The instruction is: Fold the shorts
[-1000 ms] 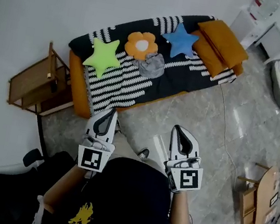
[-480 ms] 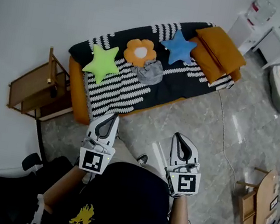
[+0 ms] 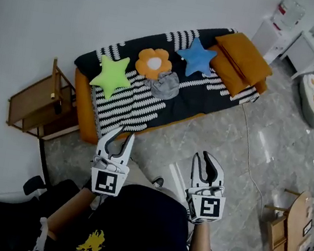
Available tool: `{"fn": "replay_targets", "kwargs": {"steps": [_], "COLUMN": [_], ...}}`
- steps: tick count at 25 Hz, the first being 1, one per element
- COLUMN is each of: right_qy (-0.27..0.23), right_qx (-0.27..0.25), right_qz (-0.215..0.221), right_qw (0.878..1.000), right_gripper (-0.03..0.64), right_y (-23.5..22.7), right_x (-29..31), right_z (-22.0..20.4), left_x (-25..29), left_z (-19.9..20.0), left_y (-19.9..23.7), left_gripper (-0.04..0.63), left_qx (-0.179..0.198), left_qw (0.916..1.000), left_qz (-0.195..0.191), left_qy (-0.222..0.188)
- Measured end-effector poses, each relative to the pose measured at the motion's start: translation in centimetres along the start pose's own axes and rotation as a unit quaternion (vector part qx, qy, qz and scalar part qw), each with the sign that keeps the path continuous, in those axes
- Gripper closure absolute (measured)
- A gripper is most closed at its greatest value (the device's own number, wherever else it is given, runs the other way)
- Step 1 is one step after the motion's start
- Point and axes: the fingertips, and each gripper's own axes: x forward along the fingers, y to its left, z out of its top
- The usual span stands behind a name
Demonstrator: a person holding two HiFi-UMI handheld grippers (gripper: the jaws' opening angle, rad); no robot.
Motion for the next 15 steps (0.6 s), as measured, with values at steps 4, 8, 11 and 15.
{"fn": "replay_targets", "kwargs": {"steps": [4,8,11,15], "right_qy": [0.009,0.006,0.007,0.01], "right_qx": [0.006,0.003,-0.02,-0.031], "right_qz": [0.003,0.005,0.015,0.031], "right_qw": [1.0,1.0,1.0,0.999], "right_gripper": [0.499,0.439,0.373,0.303], "right_y": [-0.2,-0.5,-0.3,0.5], "right_x": [0.1,0.5,1.1,1.7], "right_z": [-0.4,-0.1,0.1,0.5], "left_x": [0.3,0.4,0.5,0.5], "left_z": [0.7,0.8,0.6,0.2], "left_y": [-0.3,-0.7,-1.0,-0.8], "left_gripper": [0.423,0.378,0.344,0.268], "left_qx": [0.003,-0.013,-0.063,-0.116], "left_qw": [0.9997,0.9996,0.9978,0.9932], "left_qz": [-0.013,-0.018,-0.013,-0.003], "left_qy": [-0.021,-0.017,-0.016,-0.012]}}
